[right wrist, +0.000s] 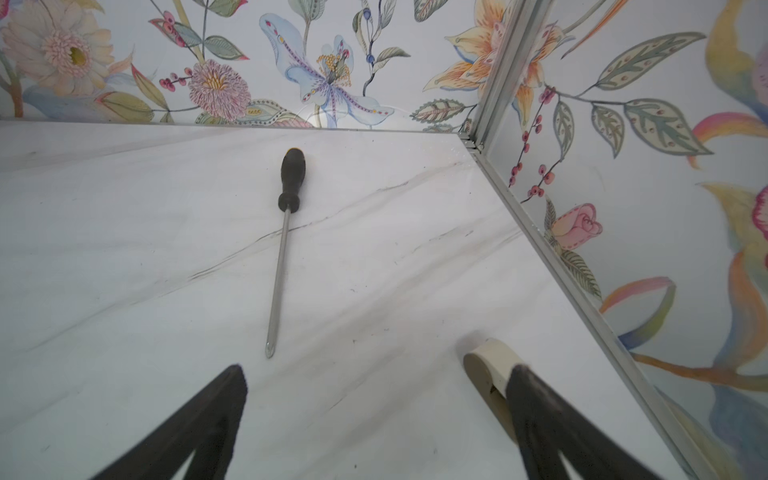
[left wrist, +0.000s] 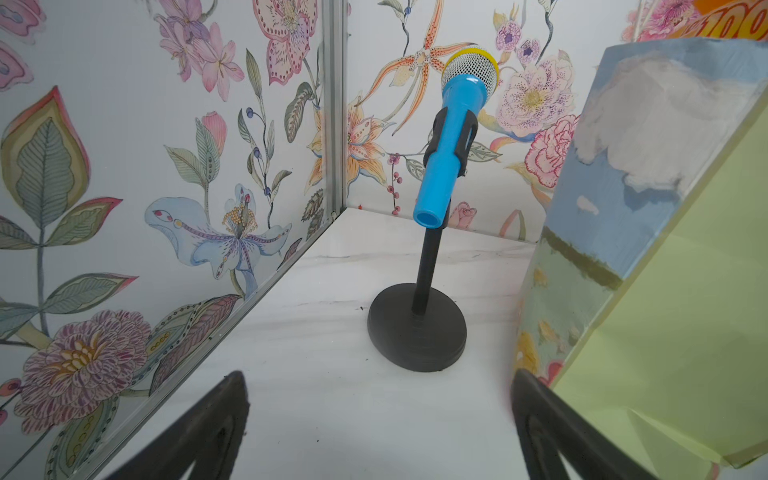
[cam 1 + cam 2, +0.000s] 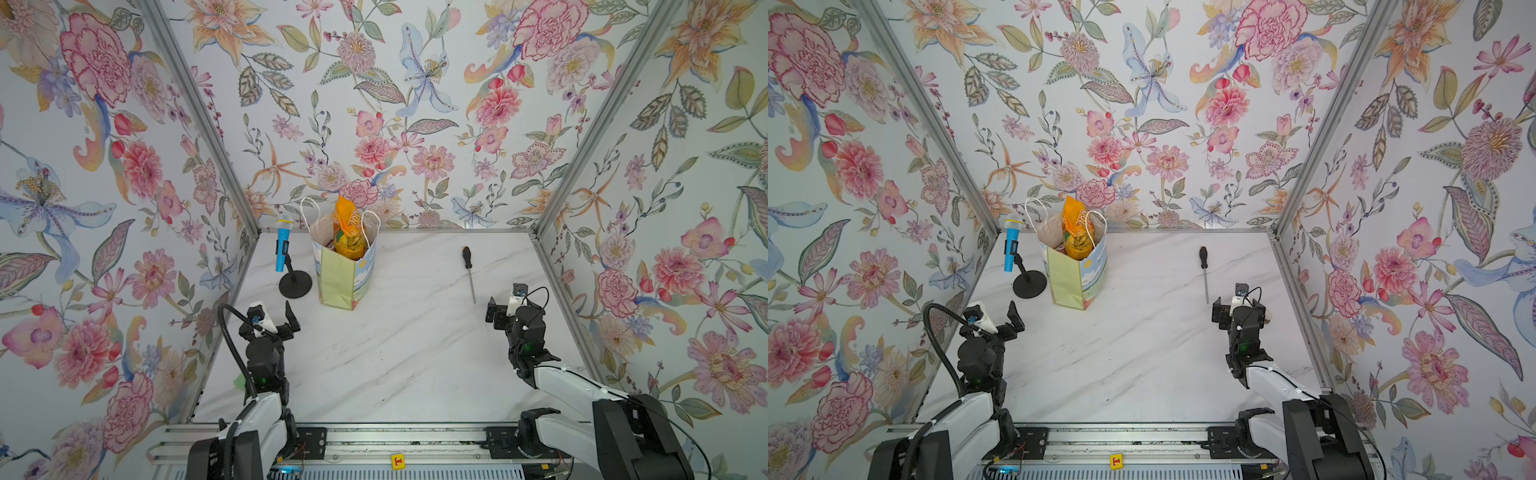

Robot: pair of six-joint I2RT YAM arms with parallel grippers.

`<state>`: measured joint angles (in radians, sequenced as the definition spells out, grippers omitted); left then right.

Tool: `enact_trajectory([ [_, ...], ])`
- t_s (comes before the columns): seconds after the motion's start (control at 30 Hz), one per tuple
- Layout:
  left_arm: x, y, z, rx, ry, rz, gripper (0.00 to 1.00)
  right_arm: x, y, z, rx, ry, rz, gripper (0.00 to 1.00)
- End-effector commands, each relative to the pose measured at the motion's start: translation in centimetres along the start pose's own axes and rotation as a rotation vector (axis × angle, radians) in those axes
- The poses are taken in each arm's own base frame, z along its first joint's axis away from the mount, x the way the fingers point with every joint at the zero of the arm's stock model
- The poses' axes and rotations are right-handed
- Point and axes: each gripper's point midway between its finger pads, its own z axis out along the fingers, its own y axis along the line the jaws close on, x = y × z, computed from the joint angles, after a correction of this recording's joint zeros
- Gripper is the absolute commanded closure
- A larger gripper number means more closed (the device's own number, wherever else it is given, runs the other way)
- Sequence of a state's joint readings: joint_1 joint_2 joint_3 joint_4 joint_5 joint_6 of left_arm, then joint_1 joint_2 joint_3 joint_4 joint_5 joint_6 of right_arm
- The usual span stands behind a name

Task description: Place the snacks into the paper bag

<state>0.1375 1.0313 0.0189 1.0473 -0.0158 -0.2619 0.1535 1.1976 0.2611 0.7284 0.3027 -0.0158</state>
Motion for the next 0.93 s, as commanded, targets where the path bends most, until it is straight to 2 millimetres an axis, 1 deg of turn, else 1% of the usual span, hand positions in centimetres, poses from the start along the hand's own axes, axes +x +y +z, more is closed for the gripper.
enact_trajectory([
  [0.0, -1.6, 0.1, -0.3, -0.008, -0.116, 0.041, 0.01, -1.6, -1.0, 0.4, 0.022, -0.14, 0.029, 0.01],
  [0.03, -1.5, 0.0, -0.5, -0.005, -0.132, 0.047, 0.01, -1.2, -0.9, 0.6, 0.012, -0.146, 0.026, 0.01],
  [0.1, -2.5, -0.2, -1.0, 0.014, -0.2, 0.037, 0.01, -0.6, -0.6, 1.0, -0.01, -0.166, 0.015, 0.01],
  [0.17, -2.2, -0.6, -0.3, 0.034, -0.197, 0.039, 0.01, 0.2, 0.0, 1.5, -0.048, -0.163, 0.009, 0.01],
  [0.23, -1.5, -1.8, 0.9, 0.091, -0.181, 0.055, 0.01, 0.3, 0.4, 1.8, -0.067, -0.186, -0.006, 0.01],
  [0.27, -1.8, -2.7, 1.0, 0.138, -0.197, 0.075, 0.01, 0.6, 0.5, 1.9, -0.069, -0.158, -0.006, 0.01],
  [0.3, -1.7, -2.9, 0.9, 0.136, -0.198, 0.092, 0.01, 0.9, 0.5, 2.2, -0.073, -0.125, -0.006, 0.01],
  [0.33, -1.6, -2.8, 0.9, 0.114, -0.192, 0.094, 0.01, 0.7, 0.5, 2.3, -0.072, -0.126, -0.01, 0.01],
  [0.37, -0.8, -2.7, 1.1, 0.109, -0.168, 0.097, 0.01, 0.7, 0.4, 2.4, -0.056, -0.136, -0.012, 0.01],
  [0.43, -0.4, -3.2, 1.4, 0.123, -0.155, 0.117, 0.01, 0.8, -0.1, 2.8, 0.014, -0.116, -0.015, 0.01],
  [0.47, -0.1, -3.4, 1.6, 0.126, -0.147, 0.12, 0.01, 0.9, -0.2, 3.2, 0.01, -0.098, -0.008, 0.01],
  [0.53, 0.0, -3.4, 2.0, 0.12, -0.136, 0.123, 0.01, 0.9, -0.2, 3.4, -0.006, -0.086, 0.002, 0.01],
  [0.73, -0.1, -2.8, 1.7, 0.091, -0.145, 0.109, 0.01, 1.0, -0.3, 3.9, -0.016, -0.068, 0.012, 0.01],
  [0.83, -0.1, -2.8, 1.7, 0.089, -0.147, 0.109, 0.01, 1.0, -0.3, 3.7, -0.015, -0.076, 0.012, 0.01],
  [0.9, -0.1, -2.8, 1.7, 0.09, -0.147, 0.109, 0.01, 0.9, 0.2, 3.5, -0.037, -0.085, -0.004, 0.01],
])
